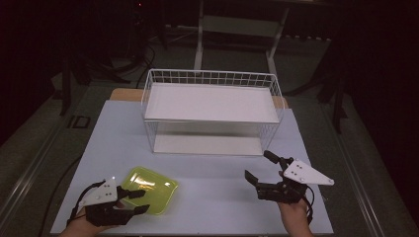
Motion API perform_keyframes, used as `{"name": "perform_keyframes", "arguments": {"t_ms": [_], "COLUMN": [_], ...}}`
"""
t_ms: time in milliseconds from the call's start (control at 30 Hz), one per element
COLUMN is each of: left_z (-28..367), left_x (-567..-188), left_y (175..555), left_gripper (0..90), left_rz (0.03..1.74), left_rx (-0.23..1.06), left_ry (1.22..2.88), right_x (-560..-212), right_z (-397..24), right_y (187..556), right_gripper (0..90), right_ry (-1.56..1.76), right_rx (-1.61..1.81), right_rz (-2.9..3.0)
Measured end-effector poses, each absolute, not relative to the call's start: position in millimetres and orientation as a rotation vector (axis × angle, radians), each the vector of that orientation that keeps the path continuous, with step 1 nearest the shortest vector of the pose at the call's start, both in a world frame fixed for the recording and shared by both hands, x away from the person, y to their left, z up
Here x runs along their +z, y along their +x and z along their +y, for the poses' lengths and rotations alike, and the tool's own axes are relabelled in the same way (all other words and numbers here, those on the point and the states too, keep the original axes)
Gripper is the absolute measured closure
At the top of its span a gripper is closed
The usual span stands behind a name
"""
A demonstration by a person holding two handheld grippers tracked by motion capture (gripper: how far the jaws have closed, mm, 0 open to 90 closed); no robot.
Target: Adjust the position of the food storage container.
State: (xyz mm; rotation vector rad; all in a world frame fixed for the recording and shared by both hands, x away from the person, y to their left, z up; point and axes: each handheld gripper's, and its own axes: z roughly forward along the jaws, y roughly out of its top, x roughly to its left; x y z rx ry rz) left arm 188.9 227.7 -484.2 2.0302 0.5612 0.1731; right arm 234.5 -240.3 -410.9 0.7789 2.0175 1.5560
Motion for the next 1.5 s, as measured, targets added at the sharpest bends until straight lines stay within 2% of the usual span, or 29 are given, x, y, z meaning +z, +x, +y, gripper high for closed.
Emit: {"name": "perform_keyframes", "arguments": {"t_ms": [67, 167, 400, 667, 733, 867, 1000, 1200, 1500], "left_z": [227, 229, 223, 219, 218, 221, 219, 212, 201], "left_x": [-486, -490, -498, -504, -503, -497, -503, -506, -510], "left_y": [189, 189, 189, 193, 194, 190, 190, 194, 205], "left_gripper": [64.2, 70.8, 89.7, 89.8, 89.9, 89.9, 90.0, 90.0, 90.0], "left_rz": [0.556, 0.547, 0.494, 0.518, 0.518, 0.511, 0.519, 0.513, 0.523], "left_rx": [0.151, 0.11, 0.134, 0.13, 0.087, 0.121, 0.073, 0.114, 0.102], "left_ry": [2.051, 2.041, 2.128, 2.125, 2.115, 2.126, 2.163, 2.152, 2.152], "right_x": [-411, -412, -413, -415, -415, -415, -415, -416, -418], "right_z": [-240, -240, -240, -240, -240, -242, -243, -242, -242], "right_y": [235, 235, 236, 236, 236, 234, 236, 236, 237], "right_gripper": [13.8, 13.8, 13.8, 13.8, 13.8, 13.8, 13.8, 13.8, 13.8], "right_ry": [0.779, 0.782, 0.783, 0.783, 0.785, 0.79, 0.795, 0.794, 0.806], "right_rx": [1.554, 1.556, 1.557, 1.551, 1.553, 1.555, 1.553, 1.551, 1.548], "right_rz": [2.019, 2.026, 2.033, 2.047, 2.049, 2.041, 2.041, 2.046, 2.056]}}
